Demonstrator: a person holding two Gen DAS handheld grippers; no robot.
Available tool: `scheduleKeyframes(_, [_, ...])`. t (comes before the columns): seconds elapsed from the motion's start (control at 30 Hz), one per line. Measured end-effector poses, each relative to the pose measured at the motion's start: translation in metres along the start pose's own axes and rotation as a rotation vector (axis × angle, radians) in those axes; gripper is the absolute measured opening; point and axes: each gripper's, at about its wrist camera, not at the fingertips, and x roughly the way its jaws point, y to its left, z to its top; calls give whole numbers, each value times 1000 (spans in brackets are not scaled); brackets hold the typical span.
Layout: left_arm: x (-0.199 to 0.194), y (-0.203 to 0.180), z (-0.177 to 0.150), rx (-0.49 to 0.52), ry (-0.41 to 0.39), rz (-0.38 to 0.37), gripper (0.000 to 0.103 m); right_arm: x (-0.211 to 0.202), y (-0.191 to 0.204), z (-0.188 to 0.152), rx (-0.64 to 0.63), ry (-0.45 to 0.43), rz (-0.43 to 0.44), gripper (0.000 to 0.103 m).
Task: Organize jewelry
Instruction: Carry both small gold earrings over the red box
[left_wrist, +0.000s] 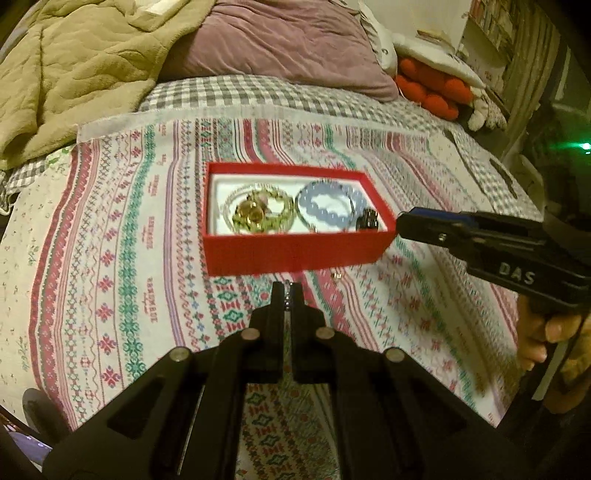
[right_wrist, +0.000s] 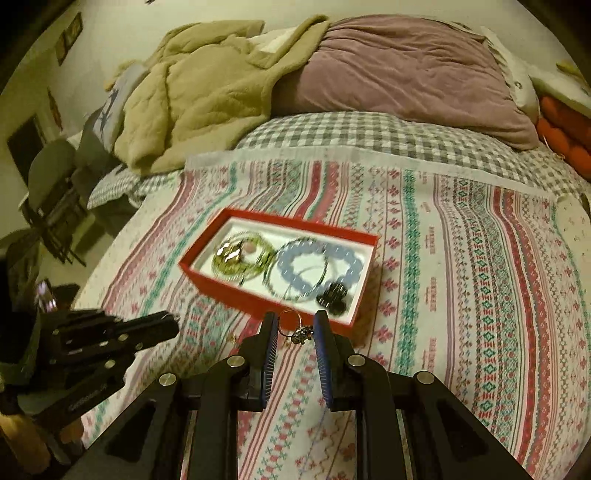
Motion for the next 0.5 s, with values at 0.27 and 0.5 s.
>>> scheduleKeyframes(0.27, [-1, 0, 10, -30, -14, 1, 3, 18, -9, 20, 65, -7, 33, 20])
scheduleKeyframes(0.5, [3, 1, 13, -51, -13, 5, 3, 41, -13, 29, 125, 7, 45, 21])
